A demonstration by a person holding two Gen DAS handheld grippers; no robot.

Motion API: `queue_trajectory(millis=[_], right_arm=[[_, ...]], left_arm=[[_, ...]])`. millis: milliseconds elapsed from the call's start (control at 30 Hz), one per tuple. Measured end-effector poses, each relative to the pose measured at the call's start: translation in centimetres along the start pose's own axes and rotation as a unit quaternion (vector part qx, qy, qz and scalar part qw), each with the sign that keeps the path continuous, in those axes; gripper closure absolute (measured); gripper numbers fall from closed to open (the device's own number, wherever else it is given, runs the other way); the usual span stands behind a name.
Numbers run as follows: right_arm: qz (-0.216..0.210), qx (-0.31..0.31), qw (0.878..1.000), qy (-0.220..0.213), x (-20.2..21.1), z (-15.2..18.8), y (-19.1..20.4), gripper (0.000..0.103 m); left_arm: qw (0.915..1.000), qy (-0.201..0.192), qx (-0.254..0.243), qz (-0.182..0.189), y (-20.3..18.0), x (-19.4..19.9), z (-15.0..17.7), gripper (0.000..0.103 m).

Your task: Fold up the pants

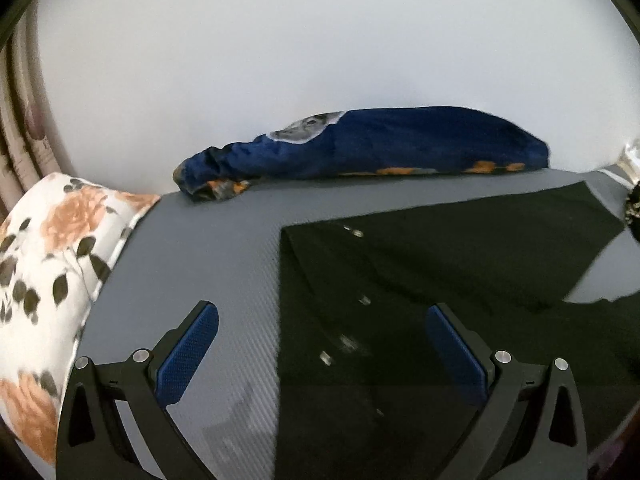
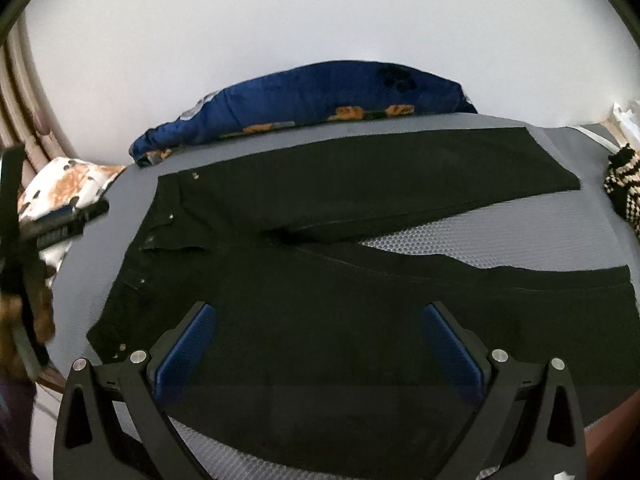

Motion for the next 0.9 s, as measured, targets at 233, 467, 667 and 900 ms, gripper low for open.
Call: queue_trajectory(millis=[233, 467, 667, 900], right_arm=[[-0.001, 0.024, 1.000, 0.013, -2.6, -1.6, 0.2, 0.000], [0.000, 0.010, 1.000, 0.025, -4.8, -2.3, -1.0, 0.000], [-0.001, -0.005, 0.999, 0.047, -6.9, -1.6, -1.9, 0.000], [0.007, -0.002, 0.999, 0.054, -7.9, -1.6, -2.6, 0.000]], left_arm=[[0.9964, 0.051, 0.009, 0.068, 2.4, -8.5, -2.3, 0.006], [0.9808, 0.117, 0.024, 0.154, 3.4, -16.7, -2.9, 0.015], [0.9682, 0.150, -0.019, 0.199, 0.4, -20.9, -2.6, 0.031], [0.9580, 0.160, 0.012, 0.237, -0.9, -21.7, -3.3, 0.082]])
Point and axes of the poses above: each gripper's, at about its wrist camera, not at the fingertips, and x roughly against the way its jaws point, y to its left, z to its underside, the point moved 9 cm from there along -x, roughly the way its jaws point, and after that the axes turned 10 degrees about -z, right-handed, at the moved point
